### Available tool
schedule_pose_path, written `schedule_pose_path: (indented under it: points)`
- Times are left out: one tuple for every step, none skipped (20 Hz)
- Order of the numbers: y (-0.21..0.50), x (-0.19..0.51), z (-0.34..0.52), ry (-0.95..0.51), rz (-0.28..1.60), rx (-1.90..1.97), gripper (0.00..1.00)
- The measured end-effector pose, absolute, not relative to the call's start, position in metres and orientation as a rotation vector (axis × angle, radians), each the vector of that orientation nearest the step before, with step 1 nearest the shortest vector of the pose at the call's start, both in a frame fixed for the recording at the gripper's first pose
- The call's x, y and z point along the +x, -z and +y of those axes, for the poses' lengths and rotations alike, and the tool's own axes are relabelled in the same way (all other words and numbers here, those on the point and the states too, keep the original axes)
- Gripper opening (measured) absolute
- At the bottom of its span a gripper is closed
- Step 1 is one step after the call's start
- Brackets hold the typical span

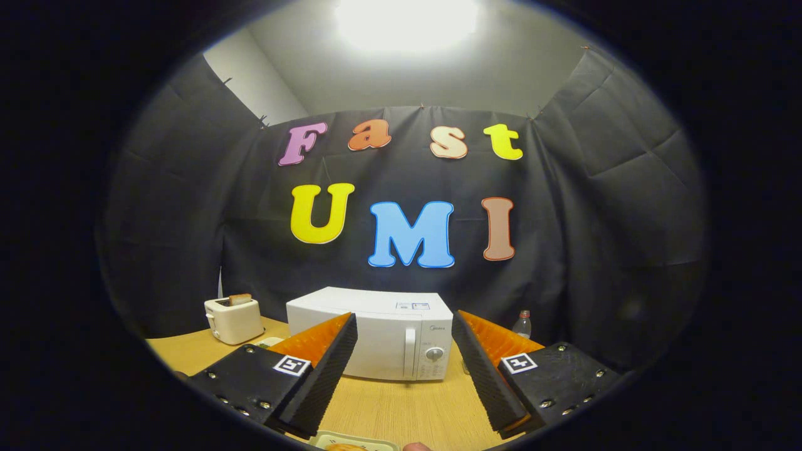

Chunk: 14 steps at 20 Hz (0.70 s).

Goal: Open the microwave, put the food inside, and close the microwave door.

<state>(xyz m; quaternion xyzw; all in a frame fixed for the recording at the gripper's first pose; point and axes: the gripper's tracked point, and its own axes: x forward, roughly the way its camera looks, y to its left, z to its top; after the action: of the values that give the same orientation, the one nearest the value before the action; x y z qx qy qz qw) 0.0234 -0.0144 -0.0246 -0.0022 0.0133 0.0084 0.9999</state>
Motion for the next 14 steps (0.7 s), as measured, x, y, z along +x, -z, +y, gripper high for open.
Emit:
schedule_pose_path:
  points:
    - [0.029,0.029,-0.016,-0.020,0.031,-0.005,0.95]
    - [0.033,0.036,-0.018,-0.022,0.037,-0.004,0.95]
    - [0.039,0.045,-0.019,-0.026,0.046,0.000,0.95]
    - [0.044,0.054,-0.020,-0.033,0.055,0.006,0.95]
    - [0.050,0.064,-0.020,-0.042,0.062,0.012,0.95]
    - [0.055,0.075,-0.021,-0.047,0.070,0.017,0.95]
    - [0.062,0.088,-0.021,-0.052,0.077,0.022,0.95]
    - [0.069,0.100,-0.021,-0.058,0.087,0.027,0.95]
    - [0.078,0.111,-0.020,-0.066,0.100,0.034,0.95]
    - [0.086,0.123,-0.020,-0.070,0.111,0.038,0.95]
    - [0.095,0.136,-0.021,-0.074,0.124,0.042,0.95]
    - [0.104,0.147,-0.020,-0.077,0.137,0.046,0.95]
    - [0.114,0.159,-0.021,-0.076,0.150,0.048,0.95]
    - [0.121,0.170,-0.022,-0.077,0.155,0.049,0.95]
